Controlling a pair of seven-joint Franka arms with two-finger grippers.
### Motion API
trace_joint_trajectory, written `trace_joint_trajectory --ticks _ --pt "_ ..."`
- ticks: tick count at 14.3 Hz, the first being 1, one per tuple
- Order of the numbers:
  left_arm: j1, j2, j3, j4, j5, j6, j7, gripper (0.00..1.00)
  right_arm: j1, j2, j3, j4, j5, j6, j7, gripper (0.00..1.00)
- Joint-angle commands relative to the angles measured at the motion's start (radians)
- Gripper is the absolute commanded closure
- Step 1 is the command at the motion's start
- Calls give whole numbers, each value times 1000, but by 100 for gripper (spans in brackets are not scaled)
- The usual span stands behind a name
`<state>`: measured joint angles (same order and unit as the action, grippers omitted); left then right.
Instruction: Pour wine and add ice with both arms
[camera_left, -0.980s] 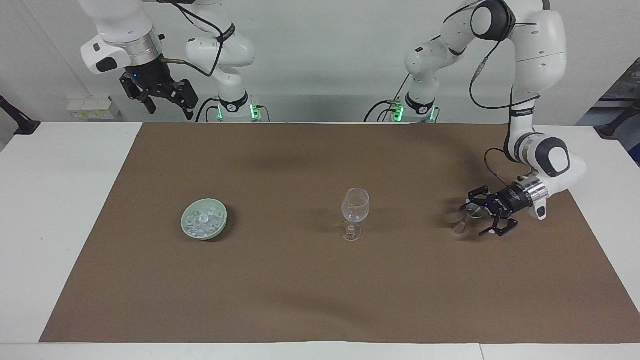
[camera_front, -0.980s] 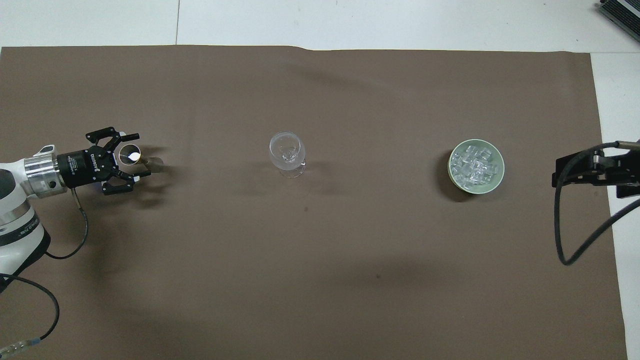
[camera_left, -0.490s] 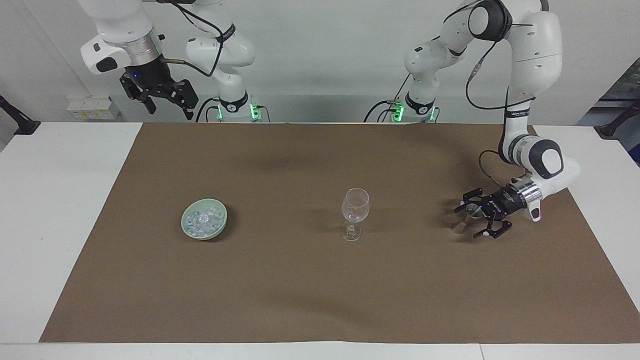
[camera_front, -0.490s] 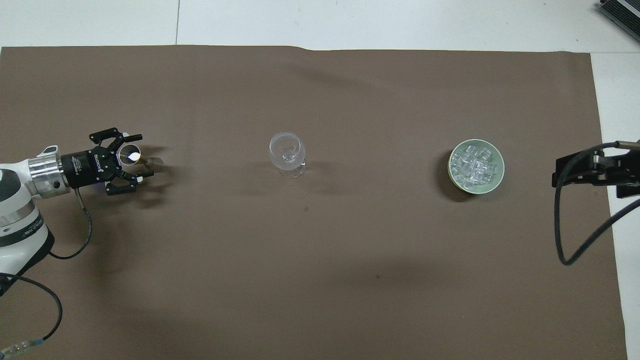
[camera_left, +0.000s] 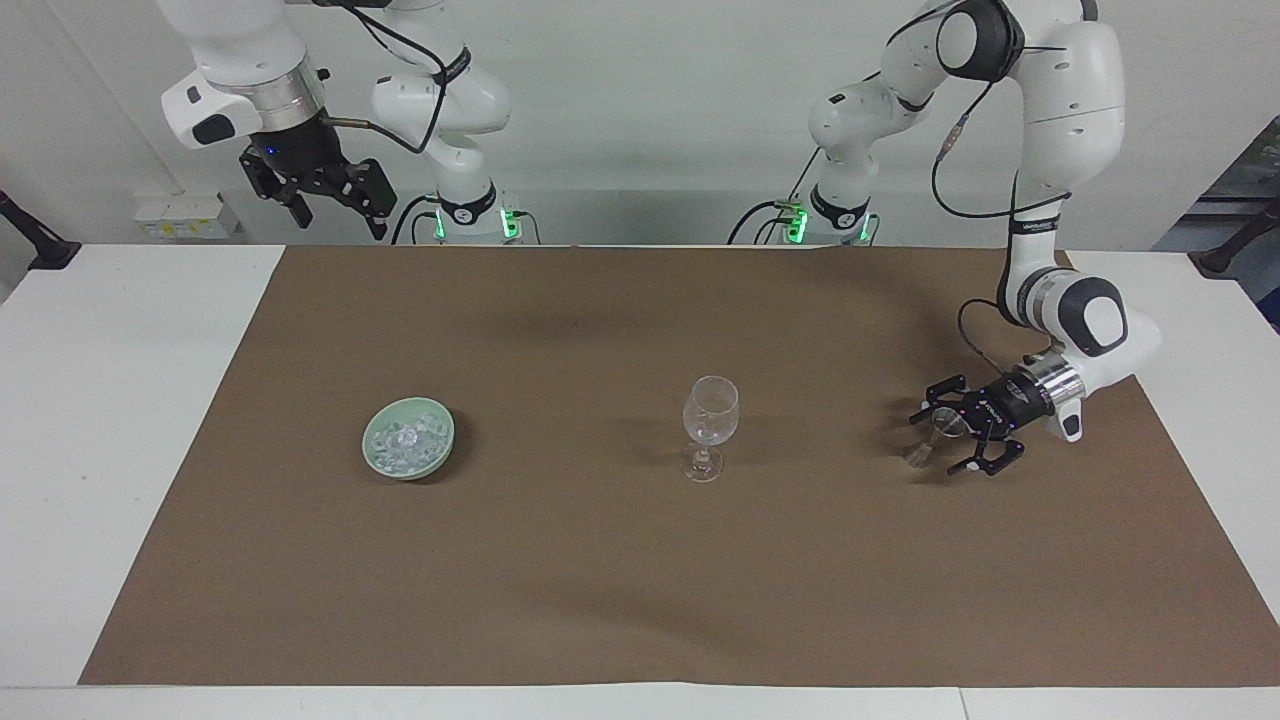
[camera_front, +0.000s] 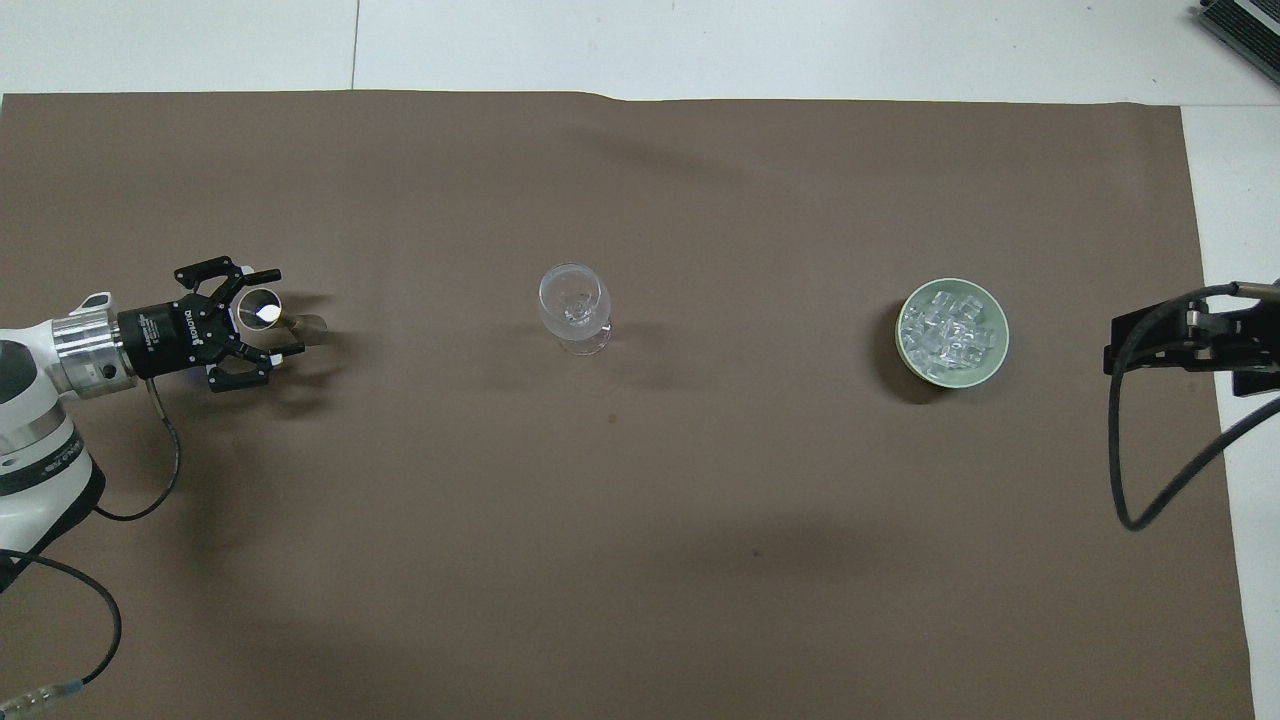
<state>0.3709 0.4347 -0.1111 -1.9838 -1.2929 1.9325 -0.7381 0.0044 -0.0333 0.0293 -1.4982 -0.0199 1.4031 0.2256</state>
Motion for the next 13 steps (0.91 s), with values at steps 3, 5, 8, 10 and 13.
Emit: trace_joint_trajectory --ticks 3,5,8,10,13 --pt "-9 -37 11 -44 -25 19 2 12 -20 -10 6 -5 20 1 -31 0" --pt "-13 -39 11 -49 -25 25 0 14 -20 -10 6 -5 20 1 -32 0" --pt "-10 -39 14 -53 -19 26 -6 16 -20 -10 6 -5 20 1 -32 0" --pt "-7 -39 14 -53 -13 26 -6 16 -20 -10 6 -5 20 1 -31 0" --pt "-3 -39 14 -53 -11 25 -7 20 -20 -10 6 -5 20 1 -31 0"
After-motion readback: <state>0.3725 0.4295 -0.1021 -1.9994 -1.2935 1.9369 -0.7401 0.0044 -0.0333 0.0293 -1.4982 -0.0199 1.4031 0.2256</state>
